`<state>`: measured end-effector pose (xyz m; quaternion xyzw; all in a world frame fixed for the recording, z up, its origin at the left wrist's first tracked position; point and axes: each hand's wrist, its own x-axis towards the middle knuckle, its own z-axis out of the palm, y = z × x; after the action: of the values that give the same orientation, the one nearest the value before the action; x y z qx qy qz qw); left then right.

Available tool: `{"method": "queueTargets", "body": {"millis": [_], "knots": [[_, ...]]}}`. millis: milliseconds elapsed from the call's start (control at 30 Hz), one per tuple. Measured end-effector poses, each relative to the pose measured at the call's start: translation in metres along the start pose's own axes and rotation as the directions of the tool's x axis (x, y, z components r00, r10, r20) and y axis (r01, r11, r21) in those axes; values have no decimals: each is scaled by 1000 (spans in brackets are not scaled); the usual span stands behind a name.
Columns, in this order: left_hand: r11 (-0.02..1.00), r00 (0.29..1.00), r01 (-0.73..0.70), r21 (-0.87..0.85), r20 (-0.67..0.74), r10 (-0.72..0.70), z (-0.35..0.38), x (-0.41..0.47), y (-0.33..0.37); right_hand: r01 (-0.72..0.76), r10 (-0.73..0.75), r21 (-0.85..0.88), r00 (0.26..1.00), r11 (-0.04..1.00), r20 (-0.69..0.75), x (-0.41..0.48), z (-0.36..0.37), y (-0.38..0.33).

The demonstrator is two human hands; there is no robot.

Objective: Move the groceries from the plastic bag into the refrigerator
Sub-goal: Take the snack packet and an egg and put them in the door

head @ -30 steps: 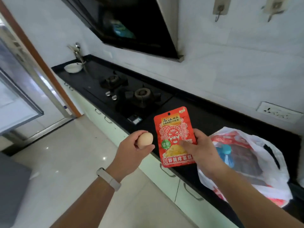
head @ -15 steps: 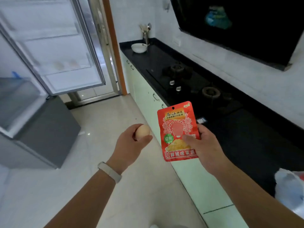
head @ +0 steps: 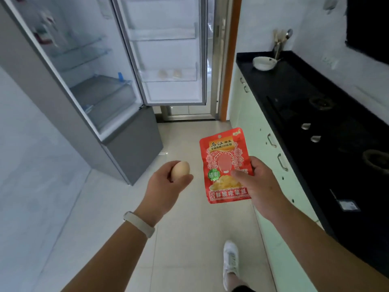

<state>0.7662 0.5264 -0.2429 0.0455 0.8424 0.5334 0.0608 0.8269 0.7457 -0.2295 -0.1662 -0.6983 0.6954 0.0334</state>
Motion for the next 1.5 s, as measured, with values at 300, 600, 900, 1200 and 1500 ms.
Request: {"method": "queueTargets", "body": {"millis": [300, 600, 900, 1200, 1500], "knots": [[998, 991, 58, 23, -124, -55, 21, 114, 30, 7, -11, 30, 994, 1000, 106, 145, -15, -18], [998, 982, 57, 33, -183, -50, 48, 218, 66, 47, -48, 15, 987, 999, 152, 279, -41, -55], [998, 968, 56, -19, -244, -59, 22, 292, 60, 49, -46, -12, 977, 999, 210, 356, -10, -72], [992, 969, 84, -94, -223, -103, -32, 399, 11, 40, -27, -79, 987, 996, 158, 445, 66, -82], [983, 975, 69, -170, -198, -103, -119, 538, -20, 43, -33, -135, 996, 990, 77, 539, 167, -125]]}}
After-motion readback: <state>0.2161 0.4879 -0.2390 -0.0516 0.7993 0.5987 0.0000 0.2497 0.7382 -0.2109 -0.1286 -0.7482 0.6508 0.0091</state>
